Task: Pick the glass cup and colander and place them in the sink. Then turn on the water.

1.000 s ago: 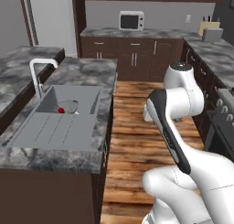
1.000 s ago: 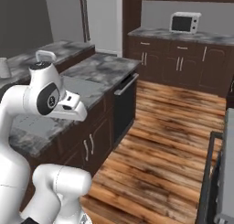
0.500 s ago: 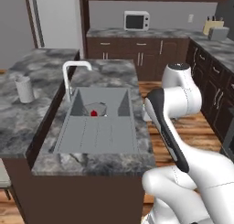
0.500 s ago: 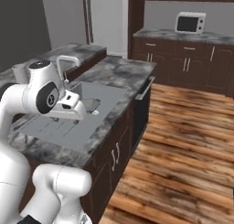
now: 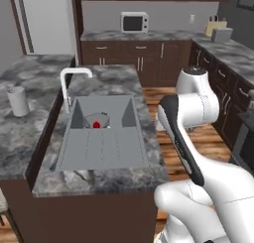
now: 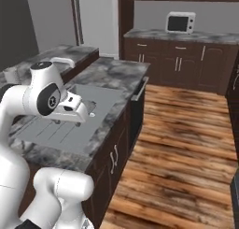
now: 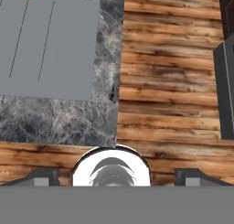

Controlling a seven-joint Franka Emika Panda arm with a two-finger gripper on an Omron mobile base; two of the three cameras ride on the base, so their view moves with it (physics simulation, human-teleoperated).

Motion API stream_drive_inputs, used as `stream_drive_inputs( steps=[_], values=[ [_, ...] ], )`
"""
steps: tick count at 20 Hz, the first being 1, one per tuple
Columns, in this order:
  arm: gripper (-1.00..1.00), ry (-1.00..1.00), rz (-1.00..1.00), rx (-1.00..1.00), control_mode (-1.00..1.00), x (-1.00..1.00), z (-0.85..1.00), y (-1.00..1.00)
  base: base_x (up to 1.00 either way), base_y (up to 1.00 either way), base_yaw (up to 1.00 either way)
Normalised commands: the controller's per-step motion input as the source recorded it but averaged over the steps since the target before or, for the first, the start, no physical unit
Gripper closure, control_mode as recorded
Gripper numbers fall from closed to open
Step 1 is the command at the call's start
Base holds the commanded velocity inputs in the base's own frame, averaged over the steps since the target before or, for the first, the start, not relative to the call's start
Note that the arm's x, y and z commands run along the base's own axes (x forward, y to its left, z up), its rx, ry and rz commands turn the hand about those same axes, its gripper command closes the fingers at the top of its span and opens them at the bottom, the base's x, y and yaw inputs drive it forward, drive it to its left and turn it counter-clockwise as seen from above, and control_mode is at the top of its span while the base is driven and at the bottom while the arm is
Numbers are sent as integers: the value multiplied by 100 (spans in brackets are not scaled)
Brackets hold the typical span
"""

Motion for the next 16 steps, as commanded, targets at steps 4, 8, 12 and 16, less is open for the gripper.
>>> stream_drive_inputs(
  steps=[4,8,12,16],
  values=[
    [-100,0,0,0,100,0,0,0,-24,100,-7],
    [-100,0,0,0,100,0,0,0,-94,89,-10],
    [-100,0,0,0,100,0,0,0,-61,39,-33],
    [-100,0,0,0,100,0,0,0,-4,5,-49]
  ],
)
